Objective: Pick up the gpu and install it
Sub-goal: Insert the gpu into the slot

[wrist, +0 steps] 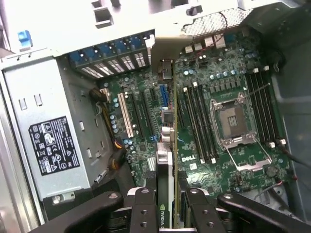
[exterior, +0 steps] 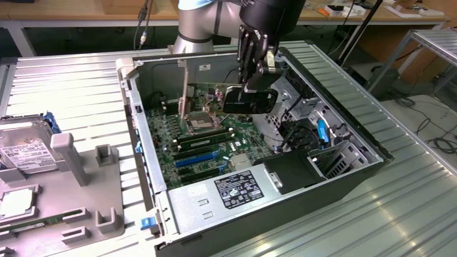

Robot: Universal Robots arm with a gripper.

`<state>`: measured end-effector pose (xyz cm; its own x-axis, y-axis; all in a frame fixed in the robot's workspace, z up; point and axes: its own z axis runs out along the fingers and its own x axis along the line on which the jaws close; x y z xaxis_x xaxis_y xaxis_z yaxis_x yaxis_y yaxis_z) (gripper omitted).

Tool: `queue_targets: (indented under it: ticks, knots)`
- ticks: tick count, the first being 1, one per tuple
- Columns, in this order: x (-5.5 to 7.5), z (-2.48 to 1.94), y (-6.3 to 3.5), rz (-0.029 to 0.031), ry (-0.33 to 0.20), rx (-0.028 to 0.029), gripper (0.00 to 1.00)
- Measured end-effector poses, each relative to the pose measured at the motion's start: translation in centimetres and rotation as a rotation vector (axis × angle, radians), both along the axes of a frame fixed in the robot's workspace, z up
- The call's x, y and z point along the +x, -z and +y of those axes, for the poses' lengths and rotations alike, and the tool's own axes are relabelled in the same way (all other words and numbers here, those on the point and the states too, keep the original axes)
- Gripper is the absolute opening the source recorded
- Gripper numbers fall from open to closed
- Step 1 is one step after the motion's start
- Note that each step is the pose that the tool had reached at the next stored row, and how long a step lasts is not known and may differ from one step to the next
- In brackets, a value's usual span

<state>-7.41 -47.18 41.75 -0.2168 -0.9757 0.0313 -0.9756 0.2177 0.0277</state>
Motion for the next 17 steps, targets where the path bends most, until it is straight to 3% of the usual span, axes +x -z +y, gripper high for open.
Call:
queue_targets:
  ticks: [1,4,6,17]
  knots:
    - [0.0,0.0,0.0,0.0,-0.016,-0.0001,0.27]
    - [0.0,0.0,0.03,0.0,-0.162,0.0,0.27]
    - [0.01,0.0,0.03,0.0,-0.213,0.0,0.27]
    - [0.01,0.0,0.19,-0.0002,-0.213,-0.0002,0.27]
